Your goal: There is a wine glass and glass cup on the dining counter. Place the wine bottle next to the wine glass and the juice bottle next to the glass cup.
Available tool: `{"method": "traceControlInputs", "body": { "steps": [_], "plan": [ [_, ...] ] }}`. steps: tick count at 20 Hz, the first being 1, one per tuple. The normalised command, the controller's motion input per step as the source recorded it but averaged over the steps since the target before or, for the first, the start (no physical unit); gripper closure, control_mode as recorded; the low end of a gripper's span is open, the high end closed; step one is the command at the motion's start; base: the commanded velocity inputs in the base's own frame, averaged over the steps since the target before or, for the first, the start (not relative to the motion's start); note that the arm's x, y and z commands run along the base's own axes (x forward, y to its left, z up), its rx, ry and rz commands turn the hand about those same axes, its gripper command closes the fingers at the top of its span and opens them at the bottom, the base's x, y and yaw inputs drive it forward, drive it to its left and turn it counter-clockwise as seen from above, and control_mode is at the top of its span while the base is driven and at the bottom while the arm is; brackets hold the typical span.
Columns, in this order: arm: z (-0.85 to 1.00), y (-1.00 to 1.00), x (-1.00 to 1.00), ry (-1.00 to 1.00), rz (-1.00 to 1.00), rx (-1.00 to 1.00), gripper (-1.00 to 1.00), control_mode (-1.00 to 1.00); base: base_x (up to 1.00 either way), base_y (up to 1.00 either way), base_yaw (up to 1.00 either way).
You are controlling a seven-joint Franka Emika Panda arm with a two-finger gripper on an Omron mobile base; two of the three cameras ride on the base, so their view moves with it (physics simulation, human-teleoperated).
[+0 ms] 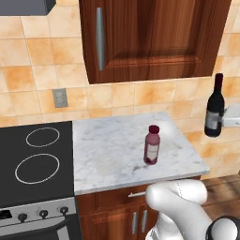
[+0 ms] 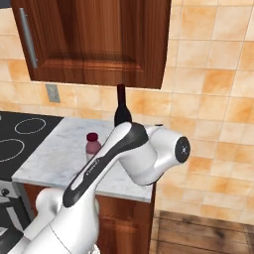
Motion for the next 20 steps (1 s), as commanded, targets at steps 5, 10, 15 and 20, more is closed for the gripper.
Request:
{"method": "traceControlInputs", "body": {
  "steps": [5, 10, 15, 20],
  "plan": [
    [0.0, 0.0, 0.0, 0.0, 0.0, 0.0, 1.0, 1.0, -0.88, 0.0, 0.13],
    [0.0, 0.0, 0.0, 0.0, 0.0, 0.0, 1.0, 1.0, -0.91, 0.1, 0.43],
    [0.0, 0.0, 0.0, 0.0, 0.0, 0.0, 1.0, 1.0, -0.47, 0.31, 0.83],
    [0.0, 0.0, 0.0, 0.0, 0.0, 0.0, 1.0, 1.0, -0.35, 0.24, 0.89]
  ]
}}
